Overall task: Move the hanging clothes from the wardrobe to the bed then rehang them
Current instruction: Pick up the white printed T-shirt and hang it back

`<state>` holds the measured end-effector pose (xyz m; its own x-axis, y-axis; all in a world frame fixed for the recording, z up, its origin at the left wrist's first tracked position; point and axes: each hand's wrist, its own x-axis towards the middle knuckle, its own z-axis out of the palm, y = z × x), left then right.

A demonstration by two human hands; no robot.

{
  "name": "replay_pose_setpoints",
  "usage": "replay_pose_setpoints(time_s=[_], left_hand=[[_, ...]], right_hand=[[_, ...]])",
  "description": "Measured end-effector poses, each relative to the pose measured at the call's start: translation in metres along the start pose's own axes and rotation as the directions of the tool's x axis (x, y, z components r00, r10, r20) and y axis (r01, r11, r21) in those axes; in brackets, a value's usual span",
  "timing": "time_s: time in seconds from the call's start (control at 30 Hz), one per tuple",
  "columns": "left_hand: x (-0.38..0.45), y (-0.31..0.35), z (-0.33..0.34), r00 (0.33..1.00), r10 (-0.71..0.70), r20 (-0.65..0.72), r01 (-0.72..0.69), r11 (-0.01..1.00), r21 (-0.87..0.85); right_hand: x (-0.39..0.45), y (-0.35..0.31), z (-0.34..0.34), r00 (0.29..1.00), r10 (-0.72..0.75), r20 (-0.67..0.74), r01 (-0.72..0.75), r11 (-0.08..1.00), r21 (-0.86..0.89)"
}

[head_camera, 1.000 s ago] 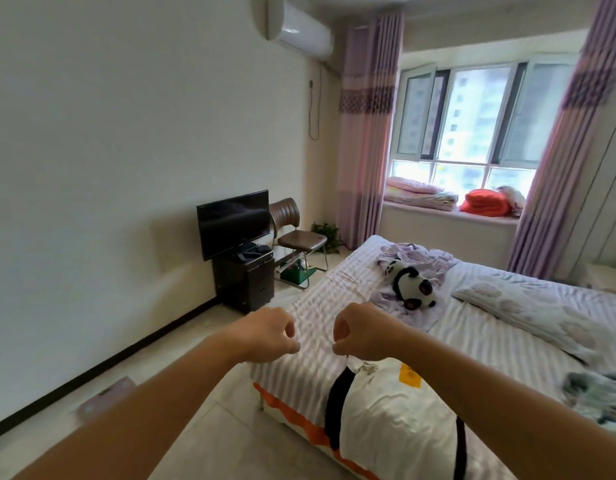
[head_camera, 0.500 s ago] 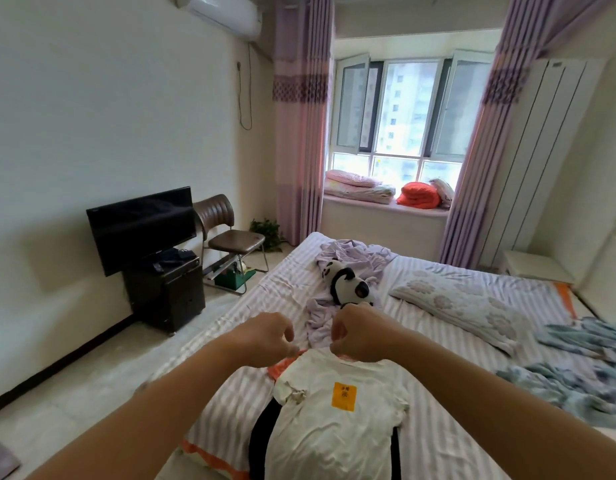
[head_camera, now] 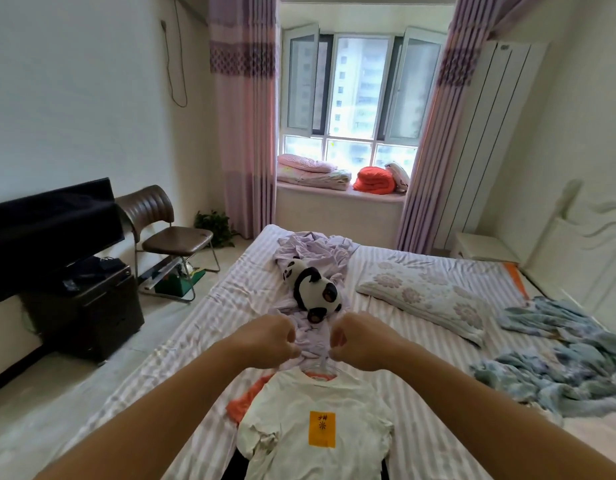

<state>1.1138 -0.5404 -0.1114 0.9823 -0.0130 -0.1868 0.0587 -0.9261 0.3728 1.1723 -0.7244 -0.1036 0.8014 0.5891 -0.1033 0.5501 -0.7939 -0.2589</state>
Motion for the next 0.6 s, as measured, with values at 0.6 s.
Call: replay_pose_setpoints(time_s=[0.6], left_hand=[[0.216,-0.06,0.065,0.991,-0.008,0.133,0.009,1.0,-0.005]], right_hand=[[0.166,0.124,0.068,0.991,0.134,0.021,-0.134,0.991,0.013]])
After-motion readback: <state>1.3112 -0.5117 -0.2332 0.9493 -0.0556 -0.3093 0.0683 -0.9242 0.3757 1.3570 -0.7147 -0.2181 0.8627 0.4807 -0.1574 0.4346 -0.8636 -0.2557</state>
